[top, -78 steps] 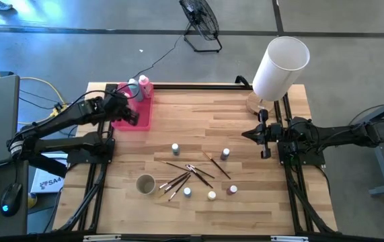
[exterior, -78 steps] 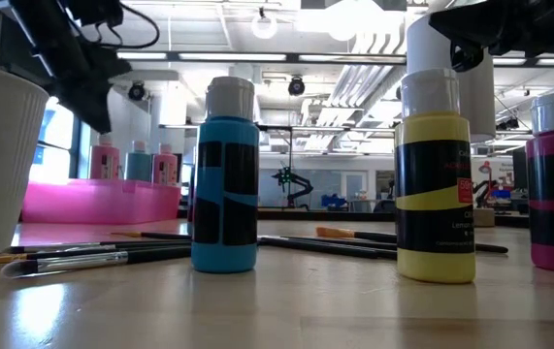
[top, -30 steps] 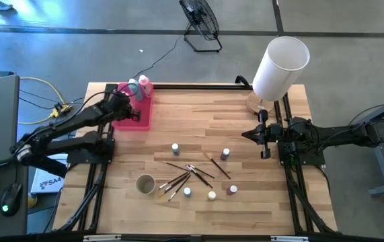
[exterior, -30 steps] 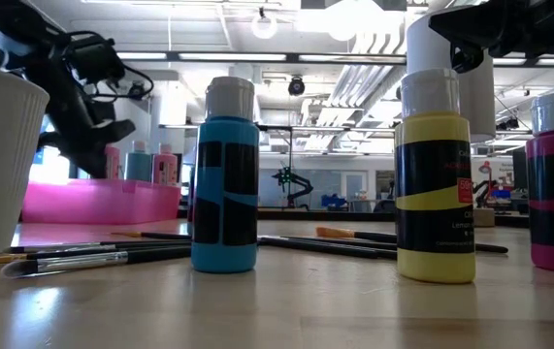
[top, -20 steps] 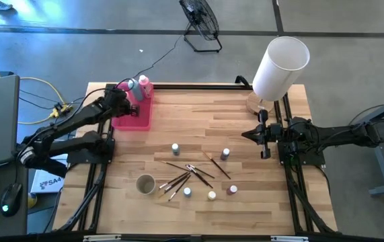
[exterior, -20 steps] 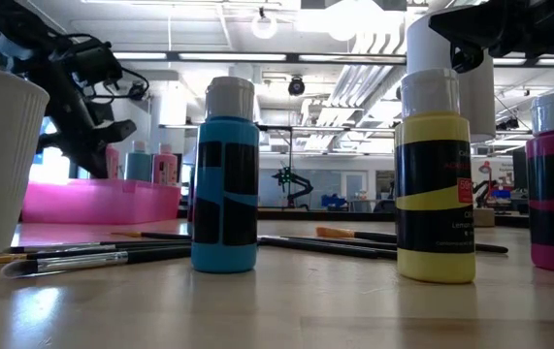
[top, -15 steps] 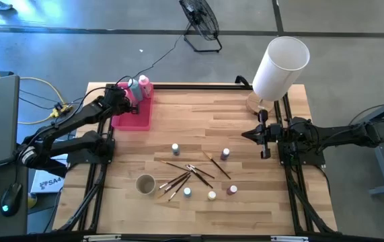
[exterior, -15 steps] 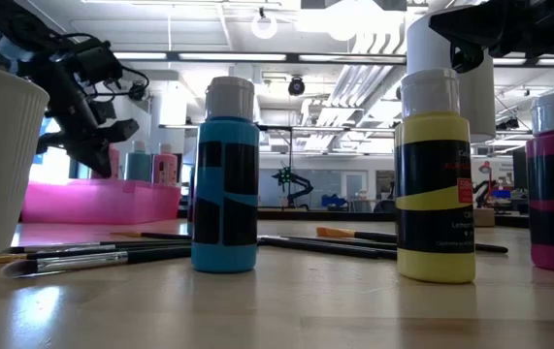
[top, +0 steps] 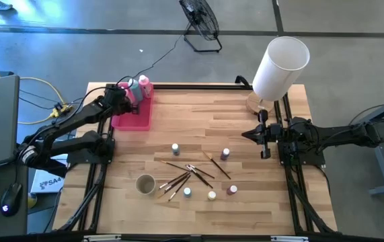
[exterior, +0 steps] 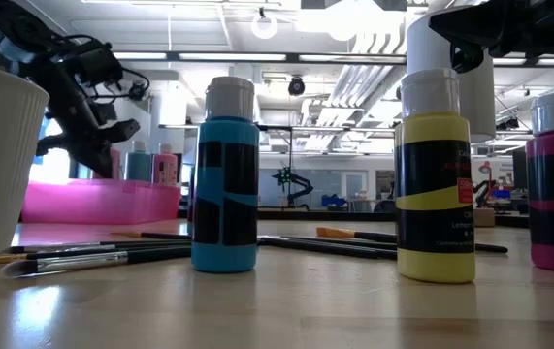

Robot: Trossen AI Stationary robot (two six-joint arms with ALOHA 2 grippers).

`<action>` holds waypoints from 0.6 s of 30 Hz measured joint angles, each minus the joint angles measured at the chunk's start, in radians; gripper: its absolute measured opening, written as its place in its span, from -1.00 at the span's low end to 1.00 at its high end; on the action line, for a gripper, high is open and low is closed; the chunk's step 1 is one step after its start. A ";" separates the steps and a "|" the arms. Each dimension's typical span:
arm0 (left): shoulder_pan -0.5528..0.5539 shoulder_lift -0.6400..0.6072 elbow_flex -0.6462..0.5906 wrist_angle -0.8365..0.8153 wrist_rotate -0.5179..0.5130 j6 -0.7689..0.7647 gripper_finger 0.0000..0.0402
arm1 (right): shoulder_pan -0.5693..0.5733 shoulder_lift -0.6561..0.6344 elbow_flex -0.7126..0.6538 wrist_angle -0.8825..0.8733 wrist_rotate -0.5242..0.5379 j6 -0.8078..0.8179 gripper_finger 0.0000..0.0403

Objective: Pick & Place Paint Supplies
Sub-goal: Put the big pink paint bottle into the pink bin

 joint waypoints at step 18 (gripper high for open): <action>0.000 0.007 0.000 0.064 -0.151 -0.023 -1.00 | 0.000 0.000 0.000 0.000 0.000 0.000 -0.98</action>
